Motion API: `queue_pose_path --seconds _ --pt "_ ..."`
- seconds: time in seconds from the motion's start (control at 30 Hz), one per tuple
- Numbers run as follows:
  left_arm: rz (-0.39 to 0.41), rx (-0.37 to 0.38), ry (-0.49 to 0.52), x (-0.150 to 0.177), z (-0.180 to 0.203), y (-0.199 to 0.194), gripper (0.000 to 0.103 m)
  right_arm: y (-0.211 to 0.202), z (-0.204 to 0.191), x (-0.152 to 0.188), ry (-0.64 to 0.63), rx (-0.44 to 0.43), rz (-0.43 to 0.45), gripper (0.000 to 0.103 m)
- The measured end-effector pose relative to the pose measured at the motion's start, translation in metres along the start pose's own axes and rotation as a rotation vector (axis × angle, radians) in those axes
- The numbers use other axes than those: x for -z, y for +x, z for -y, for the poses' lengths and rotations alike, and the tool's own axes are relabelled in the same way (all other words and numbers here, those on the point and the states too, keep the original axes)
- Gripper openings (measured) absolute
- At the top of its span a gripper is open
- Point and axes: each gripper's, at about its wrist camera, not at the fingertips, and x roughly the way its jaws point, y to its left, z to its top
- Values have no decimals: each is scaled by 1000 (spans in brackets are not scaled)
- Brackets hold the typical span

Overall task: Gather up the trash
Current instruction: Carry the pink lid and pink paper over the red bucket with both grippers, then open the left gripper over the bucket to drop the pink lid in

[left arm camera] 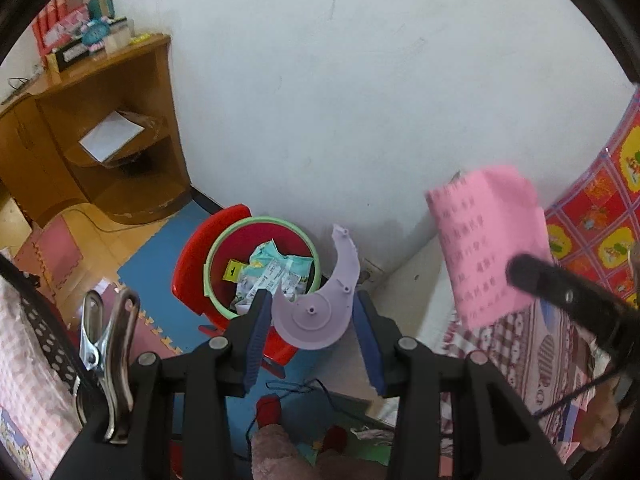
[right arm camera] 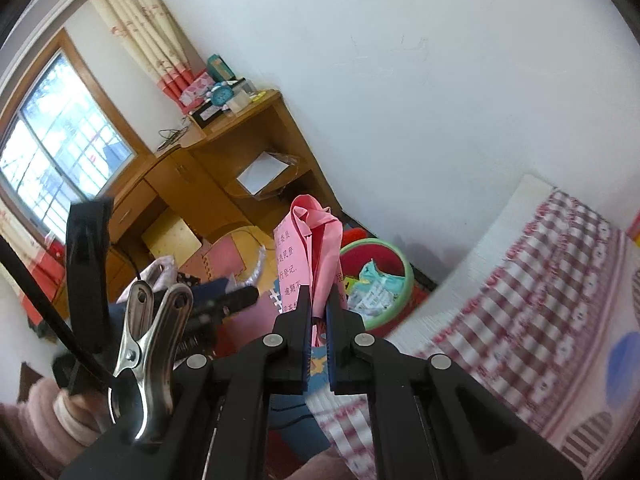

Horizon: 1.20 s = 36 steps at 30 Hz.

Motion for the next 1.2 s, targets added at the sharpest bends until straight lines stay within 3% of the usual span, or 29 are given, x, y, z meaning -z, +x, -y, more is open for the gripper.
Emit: queue_pose_path --seconds 0.23,0.63,0.93,1.2 --pt "-31 34 15 -17 -36 47 44 61 -13 -25 28 47 -60 7" --pt "-108 69 38 -32 -82 124 44 188 10 -52 105 118 -273 7" --pt "-149 62 46 -41 -98 182 44 269 31 -52 141 154 -416 7" --pt "-189 42 16 -36 -109 242 44 328 57 -48 164 215 -487 7"
